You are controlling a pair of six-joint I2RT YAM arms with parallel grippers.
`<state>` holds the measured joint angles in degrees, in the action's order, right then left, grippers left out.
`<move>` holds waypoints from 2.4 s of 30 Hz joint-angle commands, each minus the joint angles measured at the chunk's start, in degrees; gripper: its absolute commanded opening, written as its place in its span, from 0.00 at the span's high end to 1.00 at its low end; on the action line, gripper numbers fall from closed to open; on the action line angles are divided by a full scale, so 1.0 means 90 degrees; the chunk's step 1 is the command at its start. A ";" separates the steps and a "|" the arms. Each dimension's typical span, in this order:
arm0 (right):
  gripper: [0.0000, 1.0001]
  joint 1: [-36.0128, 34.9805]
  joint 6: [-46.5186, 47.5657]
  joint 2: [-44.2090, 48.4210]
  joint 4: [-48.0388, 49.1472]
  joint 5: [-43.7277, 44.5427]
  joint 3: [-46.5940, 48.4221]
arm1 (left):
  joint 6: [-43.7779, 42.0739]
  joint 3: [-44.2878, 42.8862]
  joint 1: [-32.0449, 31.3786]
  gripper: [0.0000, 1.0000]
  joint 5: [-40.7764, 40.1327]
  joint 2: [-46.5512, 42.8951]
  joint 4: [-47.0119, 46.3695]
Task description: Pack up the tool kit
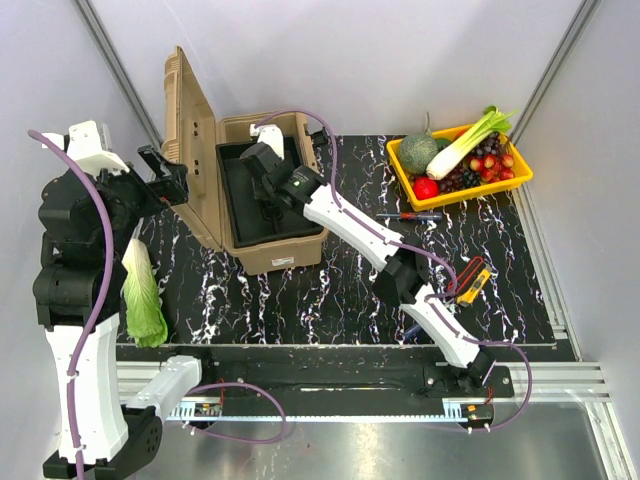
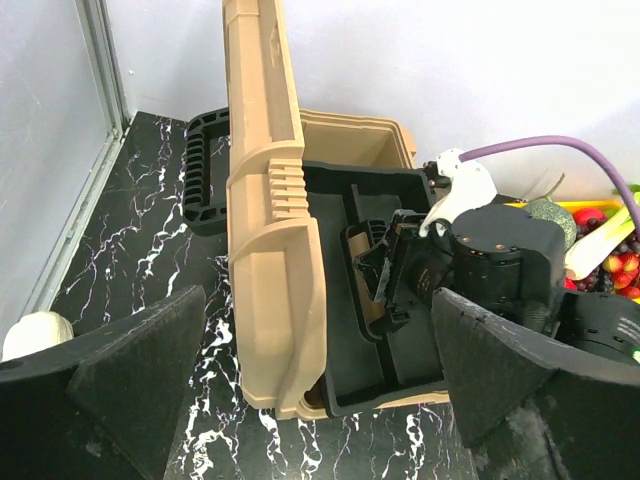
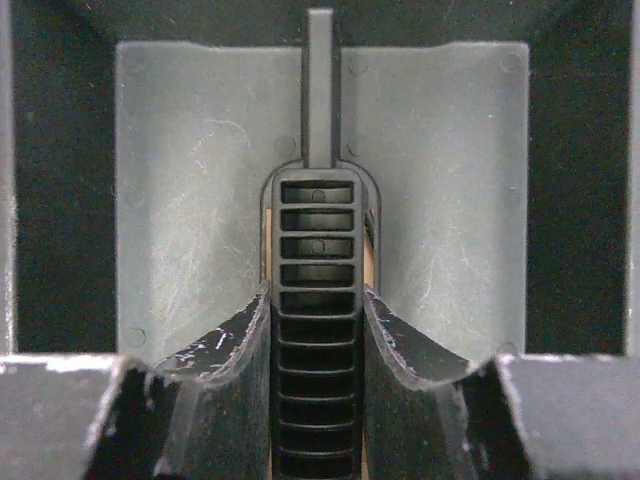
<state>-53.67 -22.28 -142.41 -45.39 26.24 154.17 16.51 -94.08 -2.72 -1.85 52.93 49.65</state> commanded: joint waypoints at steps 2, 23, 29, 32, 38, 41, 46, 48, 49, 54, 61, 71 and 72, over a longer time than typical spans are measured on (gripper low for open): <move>1.00 -0.0033 -0.0190 0.0042 0.0443 0.0248 -0.0030 | 0.0011 0.0073 0.0019 0.01 0.0088 -0.0099 -0.0292; 1.00 -0.0013 -0.0454 -0.0739 0.0238 0.0717 -0.0020 | -0.0057 0.0268 0.0019 0.01 -0.0136 -0.0197 -0.0253; 1.00 -0.0013 -0.0551 -0.0681 0.0102 0.1146 -0.0030 | -0.0028 0.0327 0.0019 0.01 -0.0186 -0.0217 -0.0224; 1.00 -0.0013 -0.0668 -0.0583 0.0072 0.1332 -0.0167 | -0.0028 0.0346 0.0019 0.01 -0.0195 -0.0217 -0.0233; 1.00 -0.0013 -0.0630 -0.0563 0.0189 0.1284 -0.0177 | -0.0057 0.0346 0.0019 0.01 -0.0205 -0.0207 -0.0233; 1.00 -0.0013 -0.0659 -0.0612 0.0189 0.1118 -0.0274 | -0.0057 0.0337 0.0019 0.01 -0.0224 -0.0197 -0.0224; 0.71 -0.0013 -0.0737 -0.0574 0.0121 0.0991 -0.0372 | -0.0077 0.0337 0.0019 0.01 -0.0244 -0.0197 -0.0233; 0.56 -0.0013 -0.0718 -0.0408 0.0150 0.1059 -0.0333 | -0.0087 0.0317 0.0019 0.01 -0.0263 -0.0217 -0.0223; 0.53 -0.0013 -0.0688 -0.0311 0.0199 0.1059 -0.0304 | -0.0087 0.0307 0.0019 0.01 -0.0273 -0.0207 -0.0223; 0.46 -0.0013 -0.0454 0.0061 0.0511 0.1011 -0.0226 | -0.0106 0.0268 0.0019 0.01 -0.0273 -0.0197 -0.0223; 0.21 -0.0013 -0.0162 0.0558 0.0725 0.1059 -0.0381 | -0.0126 0.0210 0.0019 0.01 -0.0322 -0.0207 -0.0214; 0.13 0.0016 0.0347 0.1925 0.1029 0.0424 -0.1239 | -0.0359 0.0063 0.0019 0.01 0.0398 -0.0226 -0.0204; 0.12 0.0055 0.0376 0.2188 0.1029 0.0405 -0.1550 | -0.0563 0.0053 0.0019 0.01 0.0874 -0.0226 -0.0233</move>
<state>-53.93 -21.65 -132.16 -38.39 31.38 145.08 15.09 -91.09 -2.72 -2.26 51.46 49.87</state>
